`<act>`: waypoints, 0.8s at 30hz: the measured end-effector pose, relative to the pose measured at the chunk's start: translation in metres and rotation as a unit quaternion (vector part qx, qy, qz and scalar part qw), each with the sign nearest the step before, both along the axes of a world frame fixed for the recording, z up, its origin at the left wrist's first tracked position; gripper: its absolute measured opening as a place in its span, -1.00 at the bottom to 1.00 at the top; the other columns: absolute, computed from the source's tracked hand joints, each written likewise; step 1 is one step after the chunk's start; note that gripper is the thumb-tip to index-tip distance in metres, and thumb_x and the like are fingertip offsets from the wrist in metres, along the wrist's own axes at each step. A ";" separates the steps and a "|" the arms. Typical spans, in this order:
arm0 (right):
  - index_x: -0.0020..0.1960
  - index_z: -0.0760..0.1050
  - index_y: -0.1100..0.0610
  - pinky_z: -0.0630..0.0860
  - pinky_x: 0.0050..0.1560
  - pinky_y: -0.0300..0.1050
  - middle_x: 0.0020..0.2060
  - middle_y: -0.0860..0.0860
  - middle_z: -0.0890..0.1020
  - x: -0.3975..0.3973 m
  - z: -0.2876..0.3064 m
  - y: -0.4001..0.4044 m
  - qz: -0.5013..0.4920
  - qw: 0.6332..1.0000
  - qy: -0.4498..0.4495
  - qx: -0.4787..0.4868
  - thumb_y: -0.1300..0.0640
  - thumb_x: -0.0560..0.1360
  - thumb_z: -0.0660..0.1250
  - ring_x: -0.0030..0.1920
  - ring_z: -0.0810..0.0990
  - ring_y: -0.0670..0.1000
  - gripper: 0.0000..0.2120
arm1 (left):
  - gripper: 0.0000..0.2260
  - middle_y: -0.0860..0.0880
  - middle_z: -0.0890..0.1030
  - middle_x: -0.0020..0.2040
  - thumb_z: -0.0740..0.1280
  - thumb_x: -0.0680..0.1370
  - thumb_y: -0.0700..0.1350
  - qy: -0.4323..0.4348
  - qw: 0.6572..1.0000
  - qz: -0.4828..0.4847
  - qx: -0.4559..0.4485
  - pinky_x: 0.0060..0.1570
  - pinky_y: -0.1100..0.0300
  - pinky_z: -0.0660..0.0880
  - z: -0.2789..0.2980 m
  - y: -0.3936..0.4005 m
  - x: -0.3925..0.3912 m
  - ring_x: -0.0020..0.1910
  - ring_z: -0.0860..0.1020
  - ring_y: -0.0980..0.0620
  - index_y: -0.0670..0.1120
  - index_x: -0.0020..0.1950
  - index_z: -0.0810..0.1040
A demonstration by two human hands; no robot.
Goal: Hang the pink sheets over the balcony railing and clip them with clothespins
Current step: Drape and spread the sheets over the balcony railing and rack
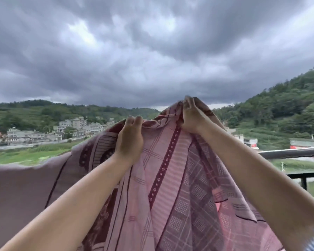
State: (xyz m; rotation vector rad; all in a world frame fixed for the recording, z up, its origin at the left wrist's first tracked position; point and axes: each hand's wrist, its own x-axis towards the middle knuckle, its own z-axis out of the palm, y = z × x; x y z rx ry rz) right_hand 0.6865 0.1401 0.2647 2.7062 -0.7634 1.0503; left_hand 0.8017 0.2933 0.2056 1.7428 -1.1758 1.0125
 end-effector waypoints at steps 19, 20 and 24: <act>0.07 0.49 0.08 0.37 0.06 -0.12 -0.02 -0.03 0.46 -0.104 -0.088 -0.063 0.099 0.987 0.125 -0.035 -0.36 0.24 0.27 0.02 0.32 -0.06 -0.39 | -0.69 -0.07 0.59 -0.07 0.29 0.47 0.09 -0.079 0.967 0.002 0.241 -0.03 0.09 0.53 -0.045 -0.054 -0.074 -0.10 0.51 -0.01 -0.15 -0.02 0.58; 0.08 0.45 0.06 0.38 0.08 -0.07 -0.03 -0.02 0.43 -0.112 -0.100 -0.061 0.056 0.990 0.123 -0.051 -0.42 0.19 0.24 0.02 0.30 -0.04 -0.32 | -0.69 -0.07 0.57 -0.03 0.31 0.46 0.08 -0.085 0.966 0.030 0.241 0.03 0.08 0.50 -0.052 -0.055 -0.080 -0.03 0.48 -0.02 -0.14 0.01 0.57; 0.18 0.44 0.19 0.45 0.06 -0.02 0.00 0.09 0.54 -0.116 -0.139 -0.048 -0.032 0.998 -0.018 -0.060 -0.07 0.41 0.32 0.03 0.50 0.09 -0.56 | -0.88 -0.10 0.56 -0.05 0.27 0.51 -0.20 -0.098 0.963 0.132 0.214 0.03 0.06 0.47 -0.061 -0.061 -0.096 0.00 0.50 -0.08 -0.18 -0.04 0.58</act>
